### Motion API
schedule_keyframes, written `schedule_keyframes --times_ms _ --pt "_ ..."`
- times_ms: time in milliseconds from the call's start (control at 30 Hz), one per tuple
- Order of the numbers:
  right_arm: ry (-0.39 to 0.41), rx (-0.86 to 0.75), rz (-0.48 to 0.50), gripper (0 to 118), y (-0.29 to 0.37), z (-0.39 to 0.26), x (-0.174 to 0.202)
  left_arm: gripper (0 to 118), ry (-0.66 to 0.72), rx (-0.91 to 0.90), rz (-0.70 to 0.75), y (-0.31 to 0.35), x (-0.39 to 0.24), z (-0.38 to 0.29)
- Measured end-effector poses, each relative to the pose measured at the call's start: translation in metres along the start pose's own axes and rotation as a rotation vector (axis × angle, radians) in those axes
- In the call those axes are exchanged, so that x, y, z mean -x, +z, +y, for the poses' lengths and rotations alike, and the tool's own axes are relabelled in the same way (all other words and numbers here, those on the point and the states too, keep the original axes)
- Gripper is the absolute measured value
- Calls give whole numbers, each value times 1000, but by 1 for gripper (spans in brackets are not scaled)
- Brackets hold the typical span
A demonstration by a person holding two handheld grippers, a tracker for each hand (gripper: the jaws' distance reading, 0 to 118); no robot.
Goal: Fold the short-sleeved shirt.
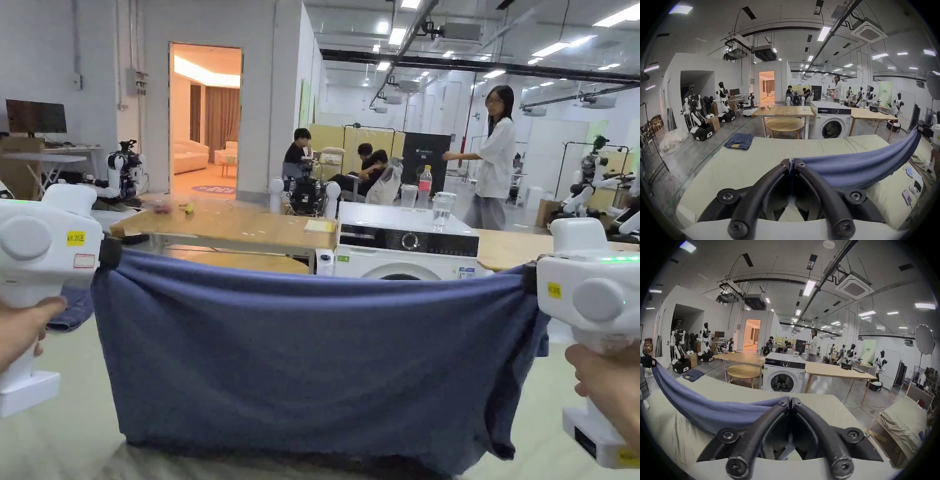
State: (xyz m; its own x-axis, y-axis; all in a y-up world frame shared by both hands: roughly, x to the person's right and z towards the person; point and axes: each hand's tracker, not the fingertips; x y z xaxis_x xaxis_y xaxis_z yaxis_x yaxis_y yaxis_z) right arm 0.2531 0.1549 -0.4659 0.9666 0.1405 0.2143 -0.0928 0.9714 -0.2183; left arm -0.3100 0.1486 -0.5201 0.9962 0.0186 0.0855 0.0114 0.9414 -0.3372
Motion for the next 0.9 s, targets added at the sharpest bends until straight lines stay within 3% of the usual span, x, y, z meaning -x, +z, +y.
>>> schedule_keyframes --times_ms 400,533,900 --pt "-12 73 45 0 109 -107 -16 0 34 48 -41 101 0 -135" --pt "-30 159 79 0 135 -155 -18 0 79 82 -57 129 -4 -192" --pt "44 453 85 0 175 -292 -11 0 54 363 -56 154 -9 -319"
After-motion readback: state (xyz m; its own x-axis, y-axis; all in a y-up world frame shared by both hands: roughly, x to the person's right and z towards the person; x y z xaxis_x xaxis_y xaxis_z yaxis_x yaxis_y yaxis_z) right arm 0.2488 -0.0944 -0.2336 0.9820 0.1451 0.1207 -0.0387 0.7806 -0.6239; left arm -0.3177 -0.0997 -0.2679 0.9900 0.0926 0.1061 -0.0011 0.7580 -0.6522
